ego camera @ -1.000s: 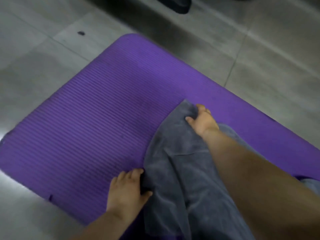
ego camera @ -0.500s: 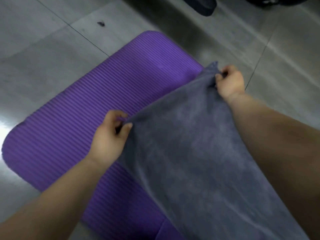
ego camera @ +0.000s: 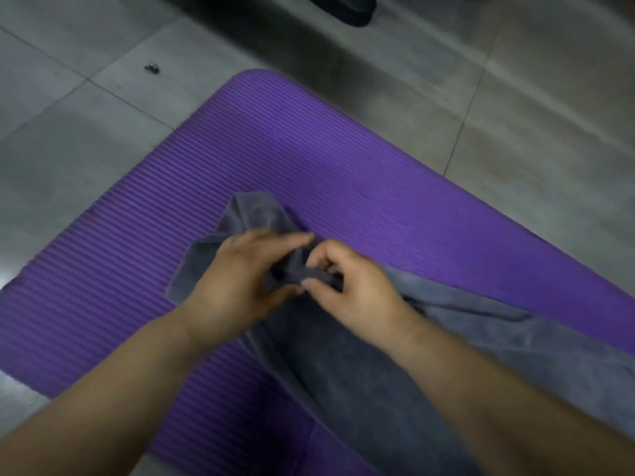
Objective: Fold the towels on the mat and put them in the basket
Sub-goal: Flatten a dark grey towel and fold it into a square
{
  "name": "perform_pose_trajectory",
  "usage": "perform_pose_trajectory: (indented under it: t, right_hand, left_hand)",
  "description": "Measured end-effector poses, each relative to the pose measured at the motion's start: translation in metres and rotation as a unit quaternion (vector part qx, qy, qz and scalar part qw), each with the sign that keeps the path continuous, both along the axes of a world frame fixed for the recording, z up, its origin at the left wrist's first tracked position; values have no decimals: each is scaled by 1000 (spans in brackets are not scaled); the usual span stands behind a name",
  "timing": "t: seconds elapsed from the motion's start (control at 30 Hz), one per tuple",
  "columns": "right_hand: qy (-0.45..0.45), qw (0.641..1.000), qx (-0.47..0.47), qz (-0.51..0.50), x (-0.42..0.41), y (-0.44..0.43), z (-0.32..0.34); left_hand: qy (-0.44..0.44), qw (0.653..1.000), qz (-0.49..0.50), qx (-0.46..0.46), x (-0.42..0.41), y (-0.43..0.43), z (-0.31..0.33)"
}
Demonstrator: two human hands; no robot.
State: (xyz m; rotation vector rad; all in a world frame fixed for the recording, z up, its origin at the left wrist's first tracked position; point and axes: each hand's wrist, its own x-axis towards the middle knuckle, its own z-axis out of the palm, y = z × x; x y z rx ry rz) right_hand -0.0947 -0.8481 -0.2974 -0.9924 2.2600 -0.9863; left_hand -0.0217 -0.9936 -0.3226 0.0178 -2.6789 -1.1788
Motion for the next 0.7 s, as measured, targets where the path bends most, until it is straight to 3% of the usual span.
perform_pose_trajectory:
  t: [0.07, 0.13, 0.2, 0.27, 0.37, 0.43, 0.53, 0.6, 0.7]
  right_hand:
    - [-72, 997, -6, -27, 7, 13, 1]
    - [-128, 990, 56, -23, 10, 33, 1]
    - [-24, 979, 197, 43, 11, 60, -6]
    - [111, 942, 306, 84, 7, 89, -19]
    - [161, 905, 386, 71, 0, 127, -35]
    - [125, 919, 371, 55, -8, 145, -37]
    - [-28, 963, 267, -32, -30, 157, -22]
    - [-115, 968, 192, -111, -48, 161, -4]
    - [-105, 971, 102, -188, -78, 159, 40]
  left_hand:
    - [-27, 998, -51, -29, -1, 2, 3]
    - [-66, 994, -78, 27, 4, 5, 9]
    - [-96, 991, -64, 69, 12, 8, 12]
    - [-102, 990, -48, 81, 21, 14, 19]
    - [-127, 987, -29, 100, 33, 19, 35]
    - [-158, 979, -5, 130, 41, 19, 44]
    - [-218, 962, 19, 162, 46, 17, 55]
    - [-262, 946, 61, 178, 31, 17, 58]
    - [-268, 928, 113, 232, -19, 16, 69]
